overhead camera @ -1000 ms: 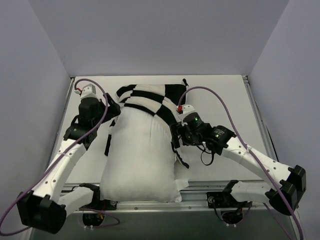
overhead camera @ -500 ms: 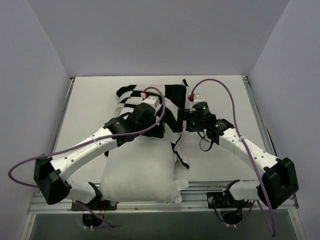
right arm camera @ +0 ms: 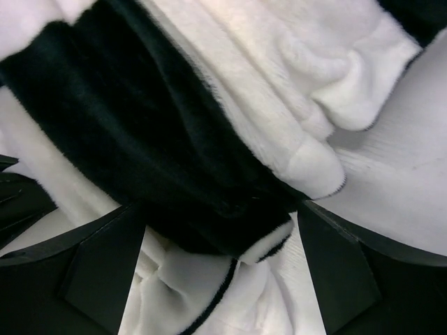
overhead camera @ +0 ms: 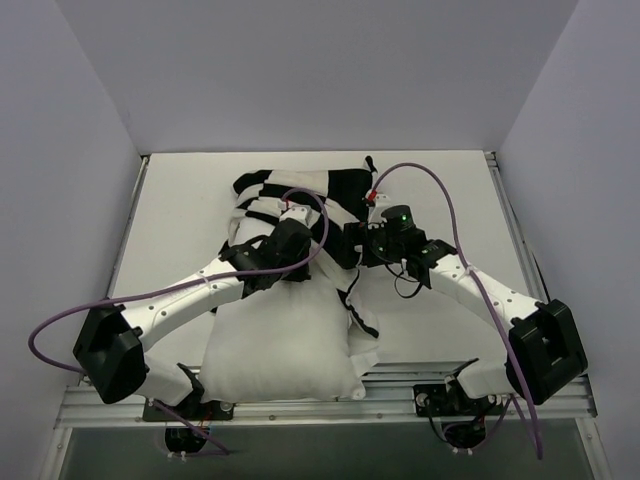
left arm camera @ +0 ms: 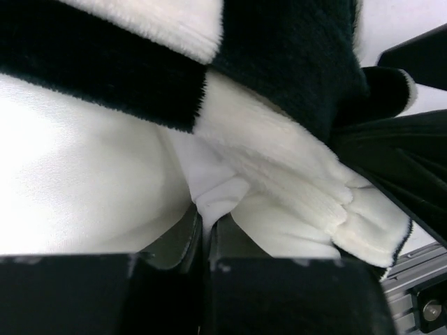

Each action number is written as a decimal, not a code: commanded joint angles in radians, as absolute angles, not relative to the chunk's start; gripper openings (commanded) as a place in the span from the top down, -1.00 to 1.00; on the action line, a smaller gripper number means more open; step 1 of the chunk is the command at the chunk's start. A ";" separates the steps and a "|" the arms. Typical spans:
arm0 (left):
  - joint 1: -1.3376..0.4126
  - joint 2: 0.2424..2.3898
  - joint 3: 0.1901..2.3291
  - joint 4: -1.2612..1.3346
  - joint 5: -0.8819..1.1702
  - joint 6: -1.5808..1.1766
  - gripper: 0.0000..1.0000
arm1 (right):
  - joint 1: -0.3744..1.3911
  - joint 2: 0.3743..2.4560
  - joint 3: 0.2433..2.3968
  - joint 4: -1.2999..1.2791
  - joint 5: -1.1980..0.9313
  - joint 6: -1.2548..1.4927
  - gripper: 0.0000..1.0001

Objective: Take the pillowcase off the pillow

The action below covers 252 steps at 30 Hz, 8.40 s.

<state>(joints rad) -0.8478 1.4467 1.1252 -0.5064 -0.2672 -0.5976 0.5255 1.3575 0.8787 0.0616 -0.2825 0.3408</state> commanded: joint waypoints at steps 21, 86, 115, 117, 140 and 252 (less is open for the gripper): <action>-0.819 1.385 1.189 -0.611 -0.212 -0.486 0.95 | 0.655 1.311 0.989 0.041 -0.374 0.256 -0.64; -0.822 1.101 1.088 -0.775 0.086 -0.414 0.95 | 0.038 1.504 1.327 -0.173 0.026 0.408 0.85; -0.708 1.498 1.519 -0.655 -0.049 -0.003 0.05 | 0.216 0.956 0.856 -0.187 -0.141 0.525 1.00; -0.784 1.450 1.441 -0.594 -0.016 0.084 -0.42 | 0.216 0.962 0.838 -0.173 -0.150 0.515 1.00; -0.982 1.735 1.439 -0.419 -0.106 0.072 0.73 | 0.235 0.979 0.805 -0.150 -0.333 0.459 1.00; -0.502 0.818 1.580 -1.000 -0.455 -0.276 -0.88 | 0.729 0.959 1.434 -0.650 0.733 0.425 -0.99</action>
